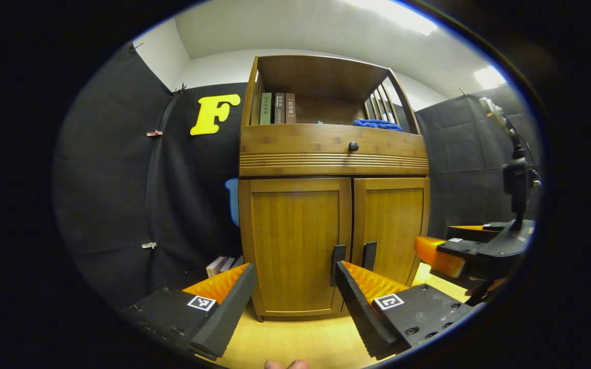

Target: Open the right door of the double-door shoe cabinet with the right hand, and open the left door with the left hand.

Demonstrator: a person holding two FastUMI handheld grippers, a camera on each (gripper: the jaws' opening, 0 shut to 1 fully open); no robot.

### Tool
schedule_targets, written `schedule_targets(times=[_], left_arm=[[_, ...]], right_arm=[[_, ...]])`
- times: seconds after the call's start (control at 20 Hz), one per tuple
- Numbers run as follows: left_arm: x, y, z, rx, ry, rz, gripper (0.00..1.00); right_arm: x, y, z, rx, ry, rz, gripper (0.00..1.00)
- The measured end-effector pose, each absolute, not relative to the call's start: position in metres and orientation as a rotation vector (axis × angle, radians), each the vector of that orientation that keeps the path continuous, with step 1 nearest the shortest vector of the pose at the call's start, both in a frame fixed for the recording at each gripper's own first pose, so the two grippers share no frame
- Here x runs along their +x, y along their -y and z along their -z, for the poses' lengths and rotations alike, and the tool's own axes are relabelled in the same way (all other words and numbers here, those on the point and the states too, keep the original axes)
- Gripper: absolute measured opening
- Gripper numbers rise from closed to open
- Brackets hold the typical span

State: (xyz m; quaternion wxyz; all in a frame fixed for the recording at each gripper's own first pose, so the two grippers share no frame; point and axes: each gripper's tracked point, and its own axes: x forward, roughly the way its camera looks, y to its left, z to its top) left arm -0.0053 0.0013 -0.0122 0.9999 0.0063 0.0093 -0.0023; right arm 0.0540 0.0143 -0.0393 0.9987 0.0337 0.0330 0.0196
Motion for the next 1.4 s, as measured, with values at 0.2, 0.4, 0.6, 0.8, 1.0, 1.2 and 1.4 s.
schedule_targets(times=[0.2, 0.4, 0.6, 0.8, 1.0, 1.2, 1.4], left_arm=[[-0.009, -0.006, 0.029, -0.001, -0.05, 0.0, 0.96], [-0.007, -0.009, 0.044, -0.013, -0.078, 0.005, 0.96], [0.003, -0.013, 0.051, -0.016, -0.093, 0.018, 0.96], [0.012, -0.025, 0.056, -0.016, -0.099, 0.012, 0.96], [0.021, -0.038, 0.063, -0.023, -0.111, -0.001, 0.96], [0.025, -0.044, 0.065, -0.038, -0.118, 0.005, 0.96], [0.02, -0.049, 0.067, -0.039, -0.12, -0.007, 0.96]], right_arm=[[0.101, -0.018, 0.073, 0.073, -0.111, -0.051, 0.98], [0.141, -0.035, 0.088, 0.025, -0.113, -0.088, 0.98], [0.169, -0.045, 0.116, 0.004, -0.159, -0.088, 0.99], [0.198, -0.056, 0.147, -0.003, -0.215, -0.091, 0.87], [0.215, -0.06, 0.159, 0.008, -0.226, -0.066, 0.59], [0.217, -0.053, 0.157, 0.028, -0.219, -0.03, 0.31], [0.217, -0.056, 0.157, -0.012, -0.209, -0.051, 0.24]])
